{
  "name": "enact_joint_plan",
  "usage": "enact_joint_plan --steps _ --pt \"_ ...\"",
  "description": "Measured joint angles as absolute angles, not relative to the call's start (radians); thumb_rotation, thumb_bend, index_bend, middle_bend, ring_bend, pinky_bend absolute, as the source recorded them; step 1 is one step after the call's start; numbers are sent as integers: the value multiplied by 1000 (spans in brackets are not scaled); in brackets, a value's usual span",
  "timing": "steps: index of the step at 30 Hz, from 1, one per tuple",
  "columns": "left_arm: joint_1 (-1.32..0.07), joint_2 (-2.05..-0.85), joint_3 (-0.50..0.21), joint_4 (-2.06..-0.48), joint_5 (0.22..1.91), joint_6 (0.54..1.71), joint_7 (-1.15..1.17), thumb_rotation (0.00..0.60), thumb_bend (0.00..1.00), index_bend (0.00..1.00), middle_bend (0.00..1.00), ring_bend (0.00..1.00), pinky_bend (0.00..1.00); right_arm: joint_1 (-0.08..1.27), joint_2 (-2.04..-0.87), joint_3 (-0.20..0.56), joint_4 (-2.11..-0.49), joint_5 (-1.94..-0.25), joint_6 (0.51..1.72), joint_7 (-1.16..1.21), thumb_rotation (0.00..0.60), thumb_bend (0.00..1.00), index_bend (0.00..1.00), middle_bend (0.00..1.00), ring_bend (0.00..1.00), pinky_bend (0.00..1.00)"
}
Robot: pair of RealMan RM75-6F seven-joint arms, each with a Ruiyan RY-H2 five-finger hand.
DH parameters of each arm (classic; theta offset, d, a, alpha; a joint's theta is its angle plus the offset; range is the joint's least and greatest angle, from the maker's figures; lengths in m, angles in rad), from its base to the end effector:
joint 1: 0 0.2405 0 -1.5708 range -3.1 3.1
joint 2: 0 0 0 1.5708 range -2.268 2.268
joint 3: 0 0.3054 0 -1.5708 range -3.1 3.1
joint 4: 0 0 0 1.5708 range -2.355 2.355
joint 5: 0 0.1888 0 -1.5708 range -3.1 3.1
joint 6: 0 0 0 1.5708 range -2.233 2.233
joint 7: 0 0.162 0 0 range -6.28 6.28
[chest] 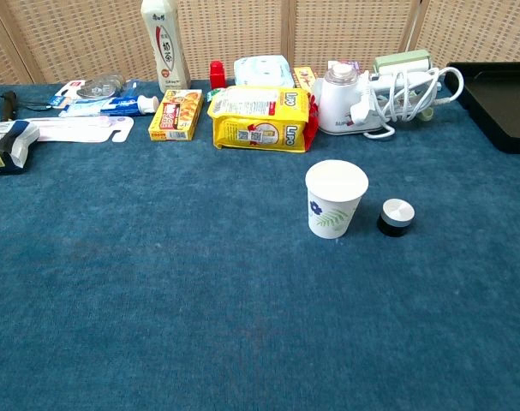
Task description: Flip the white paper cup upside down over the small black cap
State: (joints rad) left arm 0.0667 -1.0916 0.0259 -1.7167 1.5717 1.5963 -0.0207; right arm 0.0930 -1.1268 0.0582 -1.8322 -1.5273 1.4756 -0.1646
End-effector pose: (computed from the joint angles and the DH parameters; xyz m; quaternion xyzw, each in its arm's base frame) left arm -0.3429 0.1346 0.2031 -0.5567 -0.4355 -0.3961 0.5861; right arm -0.2982 -0.2010 0.1809 0.5997 -0.3962 0.4162 0.5569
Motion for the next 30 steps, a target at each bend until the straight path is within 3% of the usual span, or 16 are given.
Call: enact_joint_plan --steps 23,30 --pt "62 -1082 31 -1741 1601 1603 -3 600 179 281 281 174 183 167 -1128 89 -1860 -1524 1386 -37 536 274 319 324 265 132" --pt "52 -1079 32 -1763 1617 1594 21 600 179 282 280 175 183 249 -1127 120 -1900 -1512 1274 50 534 240 225 250 226 120"
